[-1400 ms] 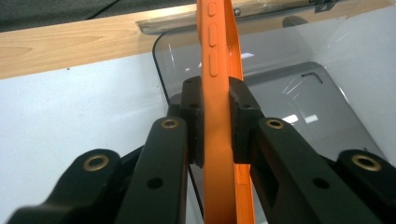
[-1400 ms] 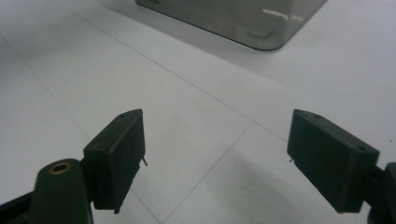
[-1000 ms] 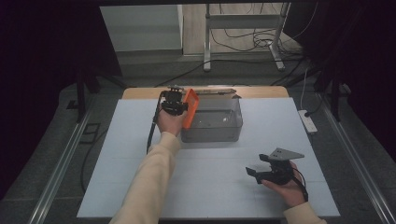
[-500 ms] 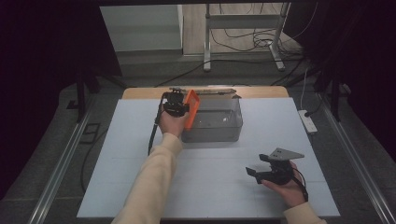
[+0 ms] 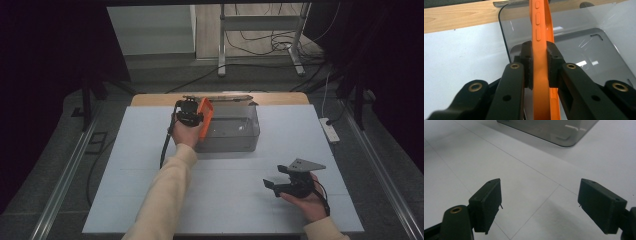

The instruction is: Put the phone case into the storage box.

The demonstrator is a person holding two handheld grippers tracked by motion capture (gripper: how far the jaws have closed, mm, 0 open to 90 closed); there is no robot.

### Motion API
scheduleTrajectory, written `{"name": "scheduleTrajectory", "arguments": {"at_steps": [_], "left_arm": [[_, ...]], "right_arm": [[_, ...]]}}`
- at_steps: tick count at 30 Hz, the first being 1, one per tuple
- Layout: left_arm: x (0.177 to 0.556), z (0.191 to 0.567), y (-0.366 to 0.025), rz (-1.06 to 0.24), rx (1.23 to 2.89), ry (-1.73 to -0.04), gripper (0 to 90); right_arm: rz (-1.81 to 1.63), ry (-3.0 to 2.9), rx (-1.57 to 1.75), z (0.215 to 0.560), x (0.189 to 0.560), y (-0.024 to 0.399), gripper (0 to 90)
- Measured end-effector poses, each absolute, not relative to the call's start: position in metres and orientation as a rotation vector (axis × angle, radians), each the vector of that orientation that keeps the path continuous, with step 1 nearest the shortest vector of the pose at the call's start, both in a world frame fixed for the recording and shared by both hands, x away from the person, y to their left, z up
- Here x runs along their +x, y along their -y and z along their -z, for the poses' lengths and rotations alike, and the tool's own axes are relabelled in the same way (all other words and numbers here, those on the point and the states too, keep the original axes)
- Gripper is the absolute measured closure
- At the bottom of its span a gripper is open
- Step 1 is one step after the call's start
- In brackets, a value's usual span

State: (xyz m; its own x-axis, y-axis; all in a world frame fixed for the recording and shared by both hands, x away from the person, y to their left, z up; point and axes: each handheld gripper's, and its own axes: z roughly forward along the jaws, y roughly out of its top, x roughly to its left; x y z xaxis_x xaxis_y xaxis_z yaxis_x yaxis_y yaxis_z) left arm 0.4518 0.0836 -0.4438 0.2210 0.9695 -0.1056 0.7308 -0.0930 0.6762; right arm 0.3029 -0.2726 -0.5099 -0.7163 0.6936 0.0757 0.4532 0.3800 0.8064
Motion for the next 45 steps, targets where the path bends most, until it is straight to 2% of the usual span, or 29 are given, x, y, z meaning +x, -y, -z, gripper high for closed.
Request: {"name": "scheduleTrajectory", "arguments": {"at_steps": [45], "left_arm": [[0.451, 0.461, -0.078, -0.518, 1.910, -1.587, 79.4]], "right_arm": [[-1.250, -2.369, 1.013, 0.510, 0.303, 0.273, 19.5]]}}
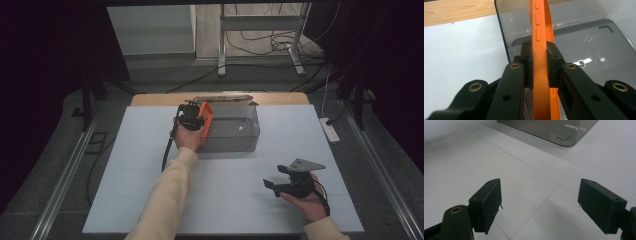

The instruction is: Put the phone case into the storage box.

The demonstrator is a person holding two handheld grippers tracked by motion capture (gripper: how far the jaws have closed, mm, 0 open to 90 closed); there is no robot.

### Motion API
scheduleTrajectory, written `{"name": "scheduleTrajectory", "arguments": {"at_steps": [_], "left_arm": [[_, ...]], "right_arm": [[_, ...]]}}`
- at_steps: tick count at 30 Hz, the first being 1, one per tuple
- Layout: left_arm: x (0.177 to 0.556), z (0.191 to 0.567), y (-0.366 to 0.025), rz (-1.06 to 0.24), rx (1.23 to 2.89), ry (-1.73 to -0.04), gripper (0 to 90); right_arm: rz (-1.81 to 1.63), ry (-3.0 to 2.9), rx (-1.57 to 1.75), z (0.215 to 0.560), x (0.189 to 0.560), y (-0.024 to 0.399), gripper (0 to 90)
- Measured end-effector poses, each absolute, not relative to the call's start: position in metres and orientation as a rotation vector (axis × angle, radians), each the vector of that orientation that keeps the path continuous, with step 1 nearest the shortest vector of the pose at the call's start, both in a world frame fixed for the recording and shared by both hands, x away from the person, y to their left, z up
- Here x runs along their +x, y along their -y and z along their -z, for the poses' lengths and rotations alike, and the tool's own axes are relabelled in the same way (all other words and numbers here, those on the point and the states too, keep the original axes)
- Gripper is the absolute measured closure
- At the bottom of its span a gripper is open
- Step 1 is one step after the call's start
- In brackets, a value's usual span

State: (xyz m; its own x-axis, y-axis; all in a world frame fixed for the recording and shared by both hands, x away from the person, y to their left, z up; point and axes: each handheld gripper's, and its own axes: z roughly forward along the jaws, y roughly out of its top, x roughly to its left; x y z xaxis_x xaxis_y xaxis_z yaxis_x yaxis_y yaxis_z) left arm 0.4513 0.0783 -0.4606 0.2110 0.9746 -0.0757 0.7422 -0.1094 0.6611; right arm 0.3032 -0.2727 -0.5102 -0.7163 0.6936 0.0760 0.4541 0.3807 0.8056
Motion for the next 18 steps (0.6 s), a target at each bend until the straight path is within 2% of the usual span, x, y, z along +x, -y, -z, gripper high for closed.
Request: {"name": "scheduleTrajectory", "arguments": {"at_steps": [18], "left_arm": [[0.4513, 0.4633, -0.0734, -0.565, 1.949, -1.596, 79.4]], "right_arm": [[-1.256, -2.367, 1.011, 0.5101, 0.3031, 0.2728, 19.5]]}}
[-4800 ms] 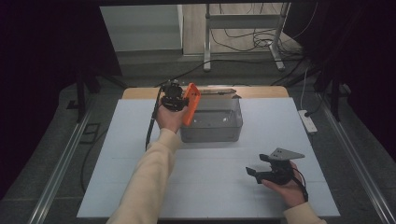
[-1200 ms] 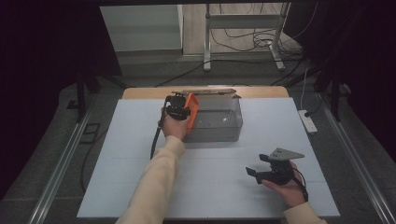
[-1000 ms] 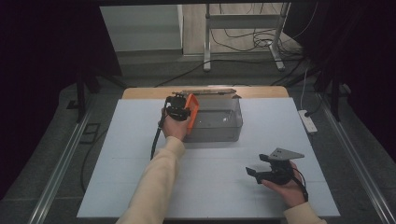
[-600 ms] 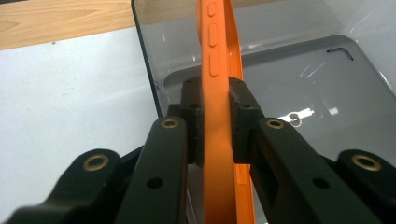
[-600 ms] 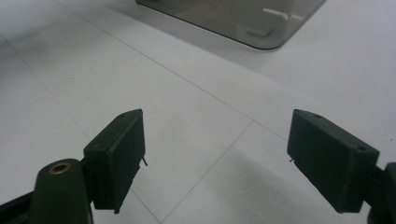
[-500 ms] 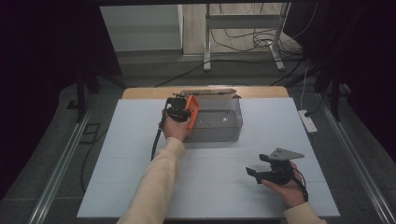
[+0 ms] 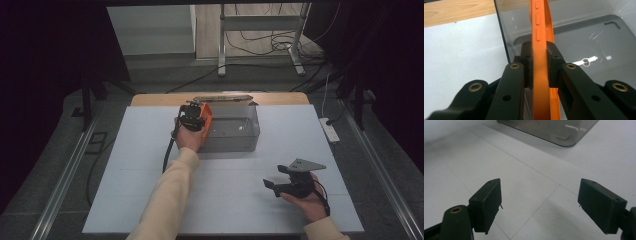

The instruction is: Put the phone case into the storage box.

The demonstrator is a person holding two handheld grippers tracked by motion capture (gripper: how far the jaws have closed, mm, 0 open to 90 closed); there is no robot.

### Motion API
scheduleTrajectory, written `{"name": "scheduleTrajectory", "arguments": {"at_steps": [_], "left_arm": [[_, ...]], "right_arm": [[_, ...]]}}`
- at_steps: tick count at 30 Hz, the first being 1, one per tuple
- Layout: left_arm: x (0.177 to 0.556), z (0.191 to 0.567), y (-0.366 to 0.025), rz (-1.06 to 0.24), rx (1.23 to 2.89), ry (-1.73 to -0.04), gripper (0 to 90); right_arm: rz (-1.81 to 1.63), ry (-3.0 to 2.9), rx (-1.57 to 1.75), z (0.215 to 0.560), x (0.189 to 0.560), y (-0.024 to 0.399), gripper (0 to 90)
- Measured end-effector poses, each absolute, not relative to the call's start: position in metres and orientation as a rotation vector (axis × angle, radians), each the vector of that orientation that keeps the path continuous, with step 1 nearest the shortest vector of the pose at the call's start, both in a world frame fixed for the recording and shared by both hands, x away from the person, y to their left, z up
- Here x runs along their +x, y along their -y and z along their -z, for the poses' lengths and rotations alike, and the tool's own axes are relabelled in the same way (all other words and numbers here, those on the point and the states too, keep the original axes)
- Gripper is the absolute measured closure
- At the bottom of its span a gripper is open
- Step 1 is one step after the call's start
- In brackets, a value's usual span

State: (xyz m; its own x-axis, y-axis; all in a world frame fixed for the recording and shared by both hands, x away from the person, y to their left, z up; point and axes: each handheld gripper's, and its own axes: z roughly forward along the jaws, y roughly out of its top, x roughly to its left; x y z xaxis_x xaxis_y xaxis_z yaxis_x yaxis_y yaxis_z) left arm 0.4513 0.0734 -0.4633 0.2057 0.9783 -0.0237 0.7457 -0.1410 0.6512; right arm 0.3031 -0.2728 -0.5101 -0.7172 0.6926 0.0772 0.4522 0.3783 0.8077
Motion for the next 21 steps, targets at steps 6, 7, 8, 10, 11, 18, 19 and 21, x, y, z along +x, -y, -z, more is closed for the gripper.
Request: {"name": "scheduleTrajectory", "arguments": {"at_steps": [6, 7, 8, 10, 11, 18, 19, 21], "left_arm": [[0.4509, 0.4638, -0.0719, -0.583, 1.957, -1.595, 79.3], [0.4508, 0.4639, -0.0718, -0.585, 1.958, -1.595, 79.3], [0.4508, 0.4640, -0.0717, -0.586, 1.959, -1.595, 79.3], [0.4507, 0.4642, -0.0714, -0.591, 1.961, -1.594, 79.2], [0.4506, 0.4642, -0.0714, -0.591, 1.961, -1.595, 79.3], [0.4499, 0.4629, -0.0713, -0.604, 1.962, -1.583, 79.3], [0.4498, 0.4624, -0.0711, -0.605, 1.968, -1.580, 79.3], [0.4495, 0.4618, -0.0715, -0.601, 1.965, -1.580, 79.4]], "right_arm": [[-1.256, -2.367, 1.011, 0.5100, 0.3031, 0.2729, 19.5], [-1.256, -2.367, 1.011, 0.5100, 0.3032, 0.2729, 19.5], [-1.256, -2.367, 1.011, 0.5100, 0.3031, 0.2728, 19.5], [-1.256, -2.367, 1.011, 0.5101, 0.3032, 0.2729, 19.5], [-1.256, -2.367, 1.012, 0.5101, 0.3032, 0.2729, 19.5], [-1.257, -2.367, 1.012, 0.5101, 0.3032, 0.2730, 19.5], [-1.257, -2.367, 1.012, 0.5100, 0.3032, 0.2730, 19.5], [-1.257, -2.367, 1.011, 0.5100, 0.3032, 0.2729, 19.5]]}}
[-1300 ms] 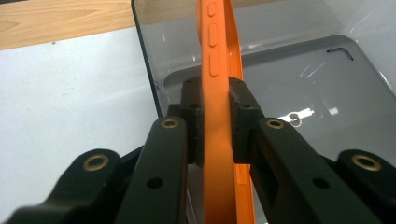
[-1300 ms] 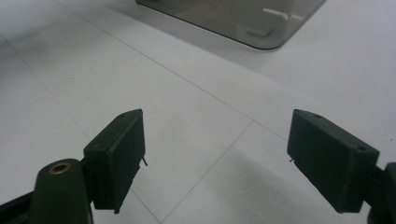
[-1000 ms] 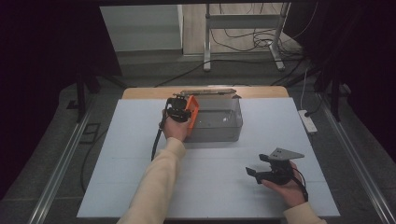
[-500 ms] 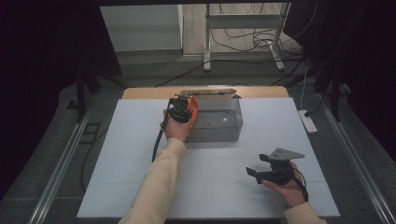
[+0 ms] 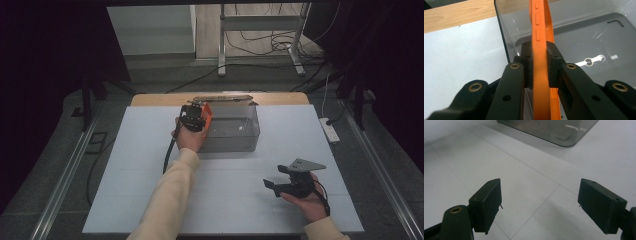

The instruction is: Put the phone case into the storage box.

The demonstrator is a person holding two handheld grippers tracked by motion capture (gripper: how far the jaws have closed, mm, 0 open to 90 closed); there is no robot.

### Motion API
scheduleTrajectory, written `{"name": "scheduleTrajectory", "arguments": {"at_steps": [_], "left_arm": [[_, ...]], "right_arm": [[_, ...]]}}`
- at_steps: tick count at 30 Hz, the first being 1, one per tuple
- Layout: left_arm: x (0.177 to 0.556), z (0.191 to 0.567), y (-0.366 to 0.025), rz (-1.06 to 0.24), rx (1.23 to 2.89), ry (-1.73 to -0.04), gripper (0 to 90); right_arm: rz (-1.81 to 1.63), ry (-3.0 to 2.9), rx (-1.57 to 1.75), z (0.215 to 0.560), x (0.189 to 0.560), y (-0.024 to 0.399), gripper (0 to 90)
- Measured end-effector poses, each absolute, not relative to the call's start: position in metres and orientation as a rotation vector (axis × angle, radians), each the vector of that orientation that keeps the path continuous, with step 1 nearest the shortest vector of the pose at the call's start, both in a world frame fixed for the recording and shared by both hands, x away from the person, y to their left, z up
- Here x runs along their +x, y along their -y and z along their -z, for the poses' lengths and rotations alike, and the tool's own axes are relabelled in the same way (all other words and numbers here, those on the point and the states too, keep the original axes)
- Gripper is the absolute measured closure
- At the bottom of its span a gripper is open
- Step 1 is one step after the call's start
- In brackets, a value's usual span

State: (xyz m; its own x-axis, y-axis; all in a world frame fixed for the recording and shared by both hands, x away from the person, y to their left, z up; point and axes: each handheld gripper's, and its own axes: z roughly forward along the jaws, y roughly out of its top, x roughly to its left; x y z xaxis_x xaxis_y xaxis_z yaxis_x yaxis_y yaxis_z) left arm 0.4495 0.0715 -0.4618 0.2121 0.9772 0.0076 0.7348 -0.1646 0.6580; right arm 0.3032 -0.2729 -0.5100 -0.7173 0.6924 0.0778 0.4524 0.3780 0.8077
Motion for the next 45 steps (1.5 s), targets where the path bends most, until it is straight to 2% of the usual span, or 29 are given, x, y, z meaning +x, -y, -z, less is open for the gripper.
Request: {"name": "scheduleTrajectory", "arguments": {"at_steps": [25, 28, 34, 40, 45], "left_arm": [[0.450, 0.465, -0.063, -0.636, 2.002, -1.597, 78.1], [0.449, 0.464, -0.062, -0.652, 1.984, -1.586, 66.5], [0.445, 0.457, -0.061, -0.668, 1.955, -1.545, 52.5], [0.442, 0.449, -0.063, -0.675, 1.950, -1.509, 49.2], [0.442, 0.445, -0.068, -0.643, 1.951, -1.486, 42.8]], "right_arm": [[-1.258, -2.369, 1.012, 0.510, 0.303, 0.273, 19.5], [-1.263, -2.366, 1.013, 0.510, 0.303, 0.273, 19.5], [-1.261, -2.367, 1.012, 0.510, 0.303, 0.273, 19.5], [-1.263, -2.365, 1.014, 0.510, 0.303, 0.273, 19.5], [-1.263, -2.365, 1.013, 0.510, 0.303, 0.273, 19.5]]}}
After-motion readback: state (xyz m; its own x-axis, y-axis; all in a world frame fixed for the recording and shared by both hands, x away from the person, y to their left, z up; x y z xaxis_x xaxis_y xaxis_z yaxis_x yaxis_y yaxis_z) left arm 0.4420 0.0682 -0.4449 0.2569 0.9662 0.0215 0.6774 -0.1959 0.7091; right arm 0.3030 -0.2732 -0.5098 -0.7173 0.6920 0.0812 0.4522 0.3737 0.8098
